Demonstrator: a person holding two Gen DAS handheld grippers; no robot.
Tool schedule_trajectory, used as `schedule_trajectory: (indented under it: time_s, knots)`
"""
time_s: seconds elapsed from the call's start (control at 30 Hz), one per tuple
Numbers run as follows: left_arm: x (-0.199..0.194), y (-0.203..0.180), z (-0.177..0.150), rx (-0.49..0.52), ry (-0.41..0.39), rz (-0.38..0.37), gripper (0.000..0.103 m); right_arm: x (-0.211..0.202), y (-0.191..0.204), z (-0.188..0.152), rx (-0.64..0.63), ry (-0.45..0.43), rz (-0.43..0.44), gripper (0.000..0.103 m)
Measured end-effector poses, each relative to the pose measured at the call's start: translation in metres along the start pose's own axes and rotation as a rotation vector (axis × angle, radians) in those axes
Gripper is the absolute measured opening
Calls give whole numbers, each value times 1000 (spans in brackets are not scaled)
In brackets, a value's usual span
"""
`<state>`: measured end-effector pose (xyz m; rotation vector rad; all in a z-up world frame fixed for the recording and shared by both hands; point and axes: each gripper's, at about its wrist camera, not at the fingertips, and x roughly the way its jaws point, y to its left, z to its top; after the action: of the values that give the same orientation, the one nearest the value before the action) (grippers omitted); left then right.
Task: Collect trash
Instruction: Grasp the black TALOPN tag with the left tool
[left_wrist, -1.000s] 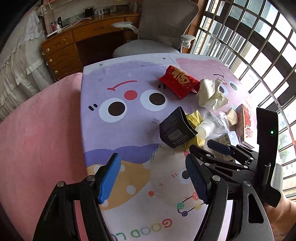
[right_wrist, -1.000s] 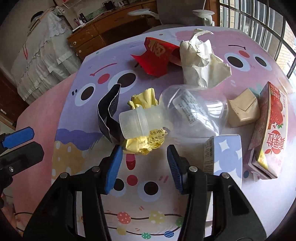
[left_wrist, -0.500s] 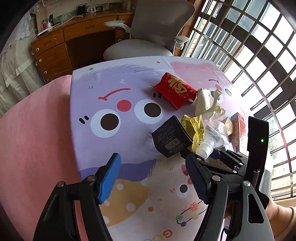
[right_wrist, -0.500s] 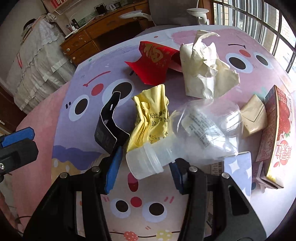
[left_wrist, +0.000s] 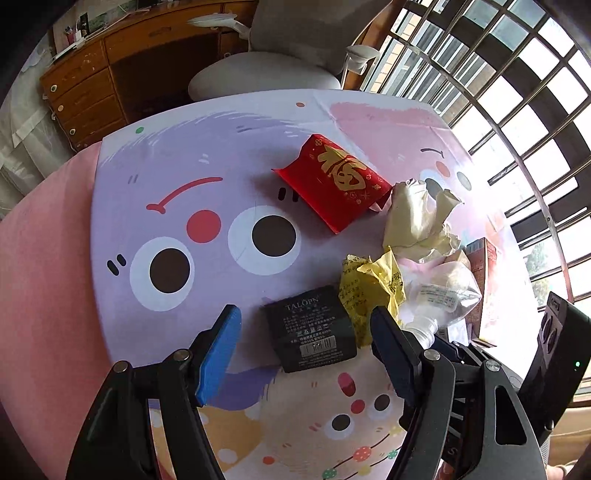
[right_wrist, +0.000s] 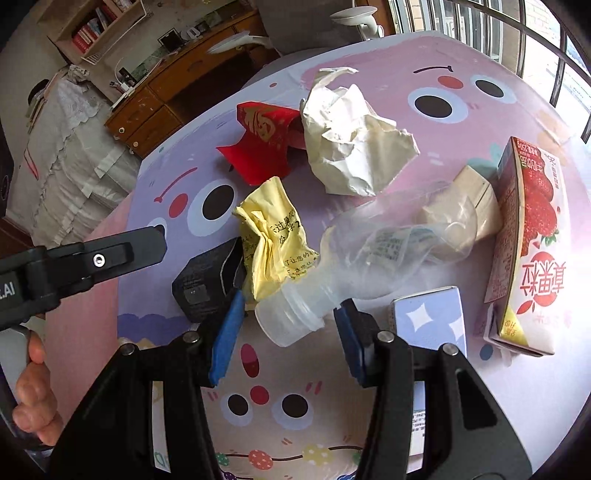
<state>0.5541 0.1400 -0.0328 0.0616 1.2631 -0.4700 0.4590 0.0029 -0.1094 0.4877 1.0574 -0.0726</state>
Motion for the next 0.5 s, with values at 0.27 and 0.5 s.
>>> schedule_trajectory:
  time_s: [0.27,0.5]
  knots:
    - [48,-5,-4,41,114,101,74,-1,0,-9,10,18,16,47]
    - [61,11,-10,-38,141,37,72,-7,3,-15,11,24,42,47]
